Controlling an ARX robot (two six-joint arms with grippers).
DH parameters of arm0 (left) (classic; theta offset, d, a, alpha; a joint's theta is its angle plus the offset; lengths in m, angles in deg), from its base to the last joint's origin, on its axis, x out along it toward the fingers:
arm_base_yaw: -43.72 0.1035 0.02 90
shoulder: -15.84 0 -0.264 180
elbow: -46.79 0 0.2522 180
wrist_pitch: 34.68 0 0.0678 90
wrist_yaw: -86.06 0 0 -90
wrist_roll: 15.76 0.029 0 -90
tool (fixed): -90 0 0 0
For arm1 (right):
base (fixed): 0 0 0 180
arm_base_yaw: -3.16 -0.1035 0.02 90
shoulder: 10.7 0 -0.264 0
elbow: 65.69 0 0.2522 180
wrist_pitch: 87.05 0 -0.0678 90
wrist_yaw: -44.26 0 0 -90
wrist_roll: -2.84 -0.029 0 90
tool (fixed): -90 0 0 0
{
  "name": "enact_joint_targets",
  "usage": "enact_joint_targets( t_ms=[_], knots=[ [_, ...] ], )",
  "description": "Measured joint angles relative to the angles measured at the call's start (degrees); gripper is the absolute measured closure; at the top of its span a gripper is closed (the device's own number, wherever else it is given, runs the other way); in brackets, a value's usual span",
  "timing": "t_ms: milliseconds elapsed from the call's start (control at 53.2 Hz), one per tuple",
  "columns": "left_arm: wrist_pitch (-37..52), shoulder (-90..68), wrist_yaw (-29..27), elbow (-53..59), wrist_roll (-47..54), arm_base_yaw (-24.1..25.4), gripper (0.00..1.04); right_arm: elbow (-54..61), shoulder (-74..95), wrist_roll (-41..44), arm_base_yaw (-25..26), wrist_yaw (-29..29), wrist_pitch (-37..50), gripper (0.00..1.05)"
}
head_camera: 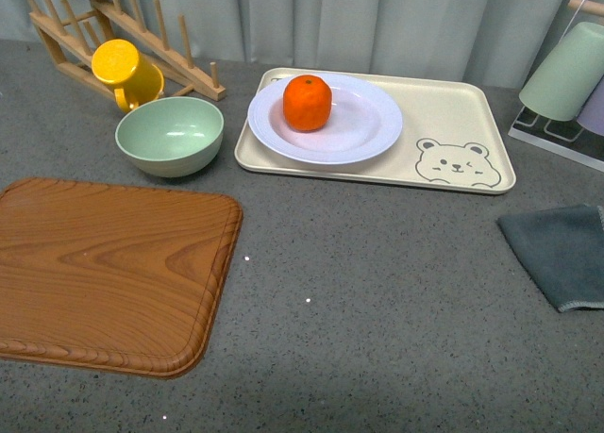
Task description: Place orange and plate with both arms
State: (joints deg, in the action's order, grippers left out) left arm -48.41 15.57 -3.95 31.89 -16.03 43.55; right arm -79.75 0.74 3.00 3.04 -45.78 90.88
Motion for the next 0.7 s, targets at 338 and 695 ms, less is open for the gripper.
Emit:
enact_joint_targets(
  t_ms=[338, 695],
  knots=[
    [0.0, 0.04, 0.0, 0.0, 0.0, 0.0, 0.06, -0.04, -11.15, 0.0, 0.0, 0.15, -11.39, 1.04],
    [0.0, 0.04, 0.0, 0.0, 0.0, 0.0, 0.06, -0.04, -11.19, 0.02, 0.02, 0.13, -11.56, 0.54]
  ],
)
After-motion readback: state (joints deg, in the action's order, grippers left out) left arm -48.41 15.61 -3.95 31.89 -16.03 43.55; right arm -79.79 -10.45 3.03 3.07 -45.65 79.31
